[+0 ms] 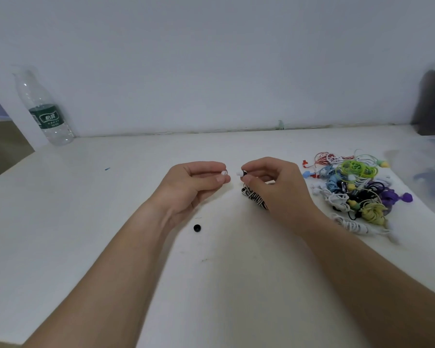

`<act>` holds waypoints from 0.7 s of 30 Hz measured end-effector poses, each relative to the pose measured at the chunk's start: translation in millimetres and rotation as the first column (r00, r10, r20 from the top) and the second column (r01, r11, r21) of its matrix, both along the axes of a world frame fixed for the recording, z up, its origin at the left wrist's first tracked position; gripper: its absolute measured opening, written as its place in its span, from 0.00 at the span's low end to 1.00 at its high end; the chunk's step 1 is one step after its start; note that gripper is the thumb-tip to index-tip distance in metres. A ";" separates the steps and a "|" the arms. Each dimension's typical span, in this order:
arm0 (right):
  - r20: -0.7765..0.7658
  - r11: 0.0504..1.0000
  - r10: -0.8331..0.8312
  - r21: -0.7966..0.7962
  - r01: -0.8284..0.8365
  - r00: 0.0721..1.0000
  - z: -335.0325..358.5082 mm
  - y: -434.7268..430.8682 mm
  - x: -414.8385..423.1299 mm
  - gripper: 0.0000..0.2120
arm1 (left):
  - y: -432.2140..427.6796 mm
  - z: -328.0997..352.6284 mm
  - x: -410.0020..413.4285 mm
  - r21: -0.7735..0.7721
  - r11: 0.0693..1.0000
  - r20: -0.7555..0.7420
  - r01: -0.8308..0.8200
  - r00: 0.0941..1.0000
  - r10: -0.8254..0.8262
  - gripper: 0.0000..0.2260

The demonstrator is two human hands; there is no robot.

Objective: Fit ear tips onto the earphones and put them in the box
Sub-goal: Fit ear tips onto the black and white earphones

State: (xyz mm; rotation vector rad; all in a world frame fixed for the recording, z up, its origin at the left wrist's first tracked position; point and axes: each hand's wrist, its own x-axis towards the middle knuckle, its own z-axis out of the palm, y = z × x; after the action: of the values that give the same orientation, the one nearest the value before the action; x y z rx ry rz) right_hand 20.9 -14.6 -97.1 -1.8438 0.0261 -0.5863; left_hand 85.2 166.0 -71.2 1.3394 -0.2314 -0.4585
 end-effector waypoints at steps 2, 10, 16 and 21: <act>0.005 1.000 0.013 -0.002 -0.013 1.000 0.5 0.4 -0.4 0.09 | -0.9 -0.1 -1.3 -0.026 1.000 -0.033 0.014 0.999 -0.015 0.10; 0.023 0.999 0.044 -0.007 -0.044 0.999 2.3 -0.1 -1.4 0.10 | -5.5 1.2 -7.0 -0.058 0.998 -0.093 0.014 0.995 -0.019 0.07; 0.028 0.997 0.072 0.001 -0.072 0.997 2.9 0.5 -1.4 0.11 | -6.0 2.0 -7.8 -0.067 0.997 -0.093 0.030 0.995 -0.036 0.07; 0.029 0.997 0.078 0.001 -0.078 0.997 2.4 0.7 -1.1 0.10 | -5.6 1.5 -7.5 -0.049 0.998 -0.068 0.047 0.996 -0.050 0.07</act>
State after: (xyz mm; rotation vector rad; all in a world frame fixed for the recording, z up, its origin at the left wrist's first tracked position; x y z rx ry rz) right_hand 19.8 -14.0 -94.7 -1.8259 -0.0645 -0.5574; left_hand 77.7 160.4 -69.7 1.2718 -0.2163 -0.5361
